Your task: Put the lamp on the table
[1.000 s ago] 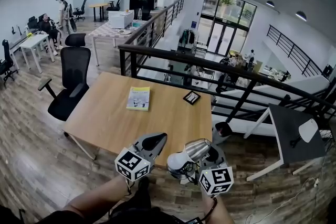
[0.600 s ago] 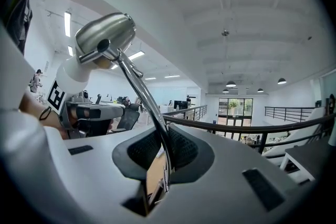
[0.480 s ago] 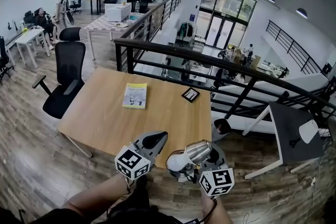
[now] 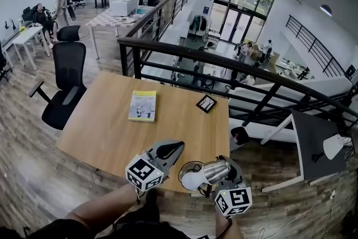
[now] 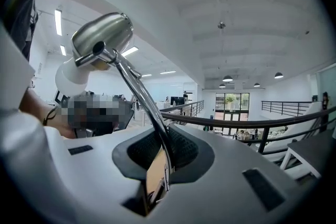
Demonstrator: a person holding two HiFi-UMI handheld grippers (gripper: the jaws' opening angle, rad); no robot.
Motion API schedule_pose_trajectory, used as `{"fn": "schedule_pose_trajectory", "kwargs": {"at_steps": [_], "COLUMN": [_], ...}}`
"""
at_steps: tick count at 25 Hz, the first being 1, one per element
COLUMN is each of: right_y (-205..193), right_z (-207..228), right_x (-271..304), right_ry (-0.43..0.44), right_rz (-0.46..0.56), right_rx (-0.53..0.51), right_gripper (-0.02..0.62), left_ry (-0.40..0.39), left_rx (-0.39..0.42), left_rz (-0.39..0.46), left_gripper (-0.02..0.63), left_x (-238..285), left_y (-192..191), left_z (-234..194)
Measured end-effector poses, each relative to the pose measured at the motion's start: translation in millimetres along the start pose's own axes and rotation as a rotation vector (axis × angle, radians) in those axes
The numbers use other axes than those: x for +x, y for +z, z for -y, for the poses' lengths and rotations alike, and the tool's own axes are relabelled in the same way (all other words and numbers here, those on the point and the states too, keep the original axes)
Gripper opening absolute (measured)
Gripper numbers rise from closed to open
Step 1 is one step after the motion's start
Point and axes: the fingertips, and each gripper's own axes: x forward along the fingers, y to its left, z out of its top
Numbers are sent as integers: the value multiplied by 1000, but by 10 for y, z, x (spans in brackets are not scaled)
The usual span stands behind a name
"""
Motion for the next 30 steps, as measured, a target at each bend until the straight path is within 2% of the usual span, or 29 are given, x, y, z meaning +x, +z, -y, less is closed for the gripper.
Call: {"fn": "schedule_pose_trajectory", "kwargs": {"at_steps": [7,14,24,30], "right_y": [-131,-13,30,-42], "right_z": [282,475,642,741], "right_x": [668,1124,1600,1779], "right_ry": [-51,-113,-86,-59], "right_rz": [-36,-31,-25,-44], "right_rx": [21,28,13,28], "right_gripper": [48,49,48,49], "left_ry": [-72,-125,-136,-103], "left_rx": [-17,-14,-6,-21], "left_rz": [-8,-6,-10,-22], "left_gripper": [8,8,8,8], "left_x": [407,667,1052,1172], "left_y": [-69,21,-11,-77], "left_z": [-643,-1121,-1473,-1652]}}
